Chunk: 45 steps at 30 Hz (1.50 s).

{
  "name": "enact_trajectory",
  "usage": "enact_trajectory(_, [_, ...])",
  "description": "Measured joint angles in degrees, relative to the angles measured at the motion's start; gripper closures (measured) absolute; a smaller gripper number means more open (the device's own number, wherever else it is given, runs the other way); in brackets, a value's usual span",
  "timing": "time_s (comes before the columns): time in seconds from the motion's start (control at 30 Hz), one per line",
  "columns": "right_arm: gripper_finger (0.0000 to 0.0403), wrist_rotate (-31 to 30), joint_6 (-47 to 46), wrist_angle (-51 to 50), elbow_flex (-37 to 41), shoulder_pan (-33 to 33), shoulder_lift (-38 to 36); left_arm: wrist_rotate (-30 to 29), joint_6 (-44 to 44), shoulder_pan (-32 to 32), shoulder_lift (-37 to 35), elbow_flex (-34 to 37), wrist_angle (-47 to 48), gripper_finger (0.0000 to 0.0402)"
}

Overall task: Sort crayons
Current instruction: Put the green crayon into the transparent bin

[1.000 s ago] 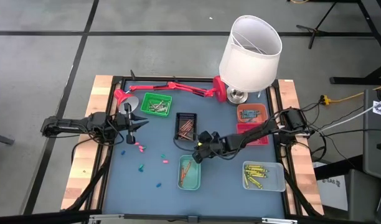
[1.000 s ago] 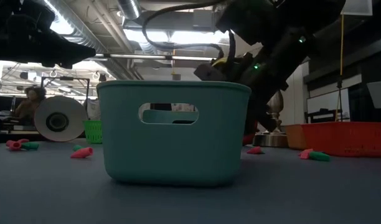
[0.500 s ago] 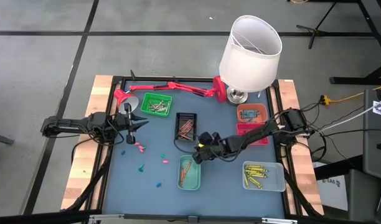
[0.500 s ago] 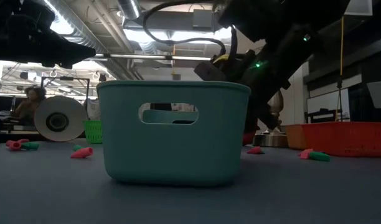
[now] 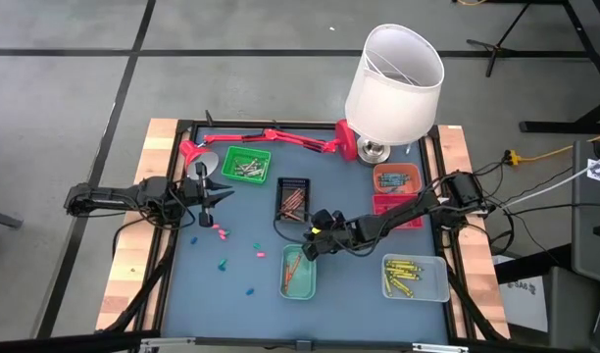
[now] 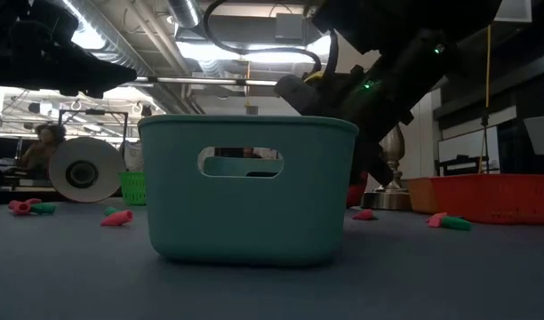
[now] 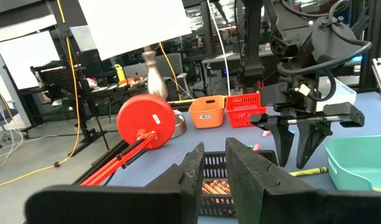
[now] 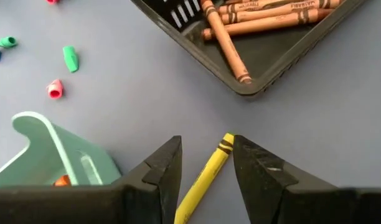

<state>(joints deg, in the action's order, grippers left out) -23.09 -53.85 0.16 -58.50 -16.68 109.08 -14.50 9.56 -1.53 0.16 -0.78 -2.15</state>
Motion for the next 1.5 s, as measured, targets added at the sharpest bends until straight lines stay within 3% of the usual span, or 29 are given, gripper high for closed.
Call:
enact_trajectory(0.43, [0.0261, -3.46, -0.13, 0.16, 0.0, -1.28, 0.3, 0.0, 0.0, 0.01, -0.01, 0.0, 0.0, 0.0349])
enact_trajectory(1.27, [0.0262, -2.25, -1.35, -1.22, -1.75, -1.32, 5.07, 0.0, 0.02, 0.01, 0.0, -0.02, -0.02, 0.0349])
enact_trajectory(1.5, [0.0322, -2.38, -1.18, -1.87, -1.7, -1.3, 5.14, 0.0, 0.01, 0.01, -0.01, -0.02, -0.02, 0.0349])
